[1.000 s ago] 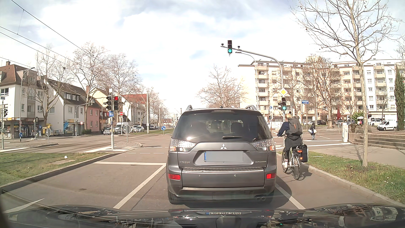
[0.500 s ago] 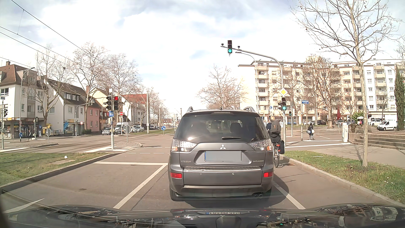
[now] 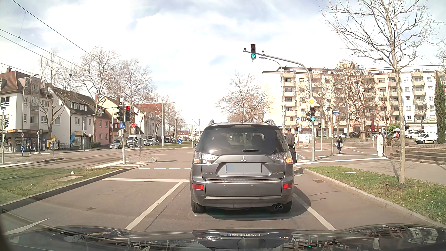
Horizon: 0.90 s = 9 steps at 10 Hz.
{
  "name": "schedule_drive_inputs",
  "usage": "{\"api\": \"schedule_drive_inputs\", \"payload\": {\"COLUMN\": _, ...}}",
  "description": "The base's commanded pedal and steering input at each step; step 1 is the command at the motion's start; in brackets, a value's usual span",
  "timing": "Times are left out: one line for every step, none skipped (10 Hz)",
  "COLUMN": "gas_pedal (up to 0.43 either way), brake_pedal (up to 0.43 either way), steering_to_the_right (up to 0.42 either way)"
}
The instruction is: Follow the waypoints while adhering to traffic rules and regulations
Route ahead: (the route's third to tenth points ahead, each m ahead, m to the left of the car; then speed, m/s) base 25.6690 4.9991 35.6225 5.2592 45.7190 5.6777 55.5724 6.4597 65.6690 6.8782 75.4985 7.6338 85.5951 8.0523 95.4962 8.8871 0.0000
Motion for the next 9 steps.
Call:
{"api": "schedule_drive_inputs", "payload": {"gas_pedal": 0.000, "brake_pedal": 0.000, "steering_to_the_right": 0.000}}
{"api": "schedule_drive_inputs", "payload": {"gas_pedal": 0.000, "brake_pedal": 0.000, "steering_to_the_right": 0.000}}
{"api": "schedule_drive_inputs", "payload": {"gas_pedal": 0.000, "brake_pedal": 0.000, "steering_to_the_right": 0.000}}
{"api": "schedule_drive_inputs", "payload": {"gas_pedal": 0.000, "brake_pedal": 0.000, "steering_to_the_right": 0.000}}
{"api": "schedule_drive_inputs", "payload": {"gas_pedal": 0.000, "brake_pedal": 0.000, "steering_to_the_right": 0.000}}
{"api": "schedule_drive_inputs", "payload": {"gas_pedal": 0.000, "brake_pedal": 0.000, "steering_to_the_right": 0.000}}
{"api": "schedule_drive_inputs", "payload": {"gas_pedal": 0.008, "brake_pedal": 0.000, "steering_to_the_right": 0.000}}
{"api": "schedule_drive_inputs", "payload": {"gas_pedal": 0.028, "brake_pedal": 0.000, "steering_to_the_right": 0.000}}
{"api": "schedule_drive_inputs", "payload": {"gas_pedal": 0.047, "brake_pedal": 0.000, "steering_to_the_right": 0.000}}
